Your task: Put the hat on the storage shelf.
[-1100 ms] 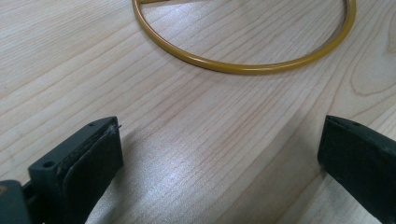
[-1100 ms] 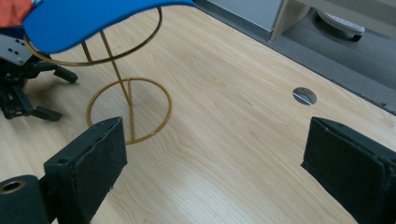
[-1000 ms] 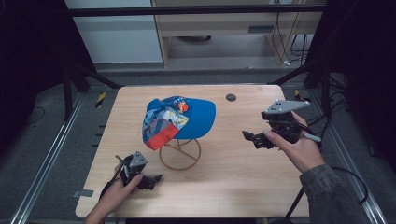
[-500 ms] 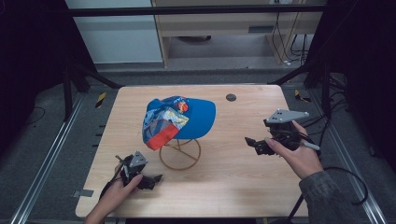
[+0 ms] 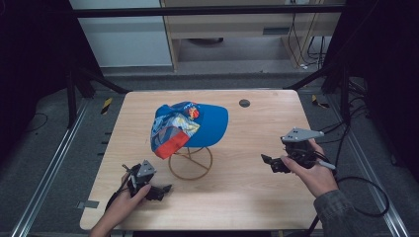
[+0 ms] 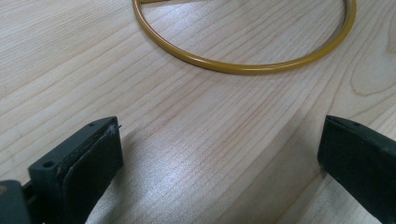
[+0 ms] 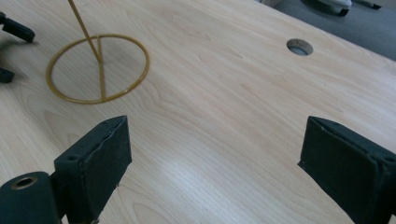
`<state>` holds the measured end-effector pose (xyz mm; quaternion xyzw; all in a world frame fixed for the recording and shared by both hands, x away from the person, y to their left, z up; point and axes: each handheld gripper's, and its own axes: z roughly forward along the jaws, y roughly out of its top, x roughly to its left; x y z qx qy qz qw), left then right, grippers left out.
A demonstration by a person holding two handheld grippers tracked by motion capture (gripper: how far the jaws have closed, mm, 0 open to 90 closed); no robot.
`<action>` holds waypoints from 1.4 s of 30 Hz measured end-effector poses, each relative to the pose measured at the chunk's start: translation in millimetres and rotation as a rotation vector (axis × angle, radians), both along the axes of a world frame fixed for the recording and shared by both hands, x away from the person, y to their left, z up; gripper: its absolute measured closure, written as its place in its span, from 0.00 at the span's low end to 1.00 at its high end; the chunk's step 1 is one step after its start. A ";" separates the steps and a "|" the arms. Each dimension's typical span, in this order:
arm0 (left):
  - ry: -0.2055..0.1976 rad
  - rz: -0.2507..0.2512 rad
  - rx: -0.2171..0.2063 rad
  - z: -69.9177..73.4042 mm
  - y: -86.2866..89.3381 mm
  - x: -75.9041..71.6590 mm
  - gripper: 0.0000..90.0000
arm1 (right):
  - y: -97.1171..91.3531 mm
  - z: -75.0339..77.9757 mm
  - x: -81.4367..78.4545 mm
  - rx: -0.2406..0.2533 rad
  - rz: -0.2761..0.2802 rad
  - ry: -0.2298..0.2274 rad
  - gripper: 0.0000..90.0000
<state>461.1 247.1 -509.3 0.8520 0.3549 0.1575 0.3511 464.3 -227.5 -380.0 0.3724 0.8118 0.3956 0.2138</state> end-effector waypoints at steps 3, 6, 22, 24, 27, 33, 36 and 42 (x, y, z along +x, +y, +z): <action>0.000 0.000 0.000 0.0 0.0 0.0 0.00 | -2.1 -10.3 -0.3 0.001 -0.012 0.005 0.10; 0.000 0.000 0.000 0.0 0.0 0.0 0.00 | -3.8 -20.2 -0.7 0.001 -0.020 0.014 0.11; 0.000 0.000 0.000 0.0 0.0 0.0 0.00 | -4.2 -58.6 -0.4 -0.012 -0.061 0.038 0.12; 0.000 0.000 0.000 0.0 0.0 0.0 0.00 | -2.3 -63.3 -0.9 -0.017 -0.059 0.046 0.12; 0.000 0.000 0.000 0.0 0.0 0.0 0.00 | 0.7 -70.8 -1.4 -0.024 -0.053 0.055 0.12; 0.000 0.000 0.000 0.0 0.0 0.0 0.00 | 8.6 -84.6 -0.8 -0.031 -0.046 0.077 0.12; 0.000 0.000 0.000 0.0 0.0 0.0 0.00 | 12.2 -89.8 0.1 -0.030 -0.042 0.084 0.12; 0.000 0.001 0.000 0.0 0.0 -0.1 0.00 | 21.7 -104.6 5.2 -0.004 -0.058 0.099 0.13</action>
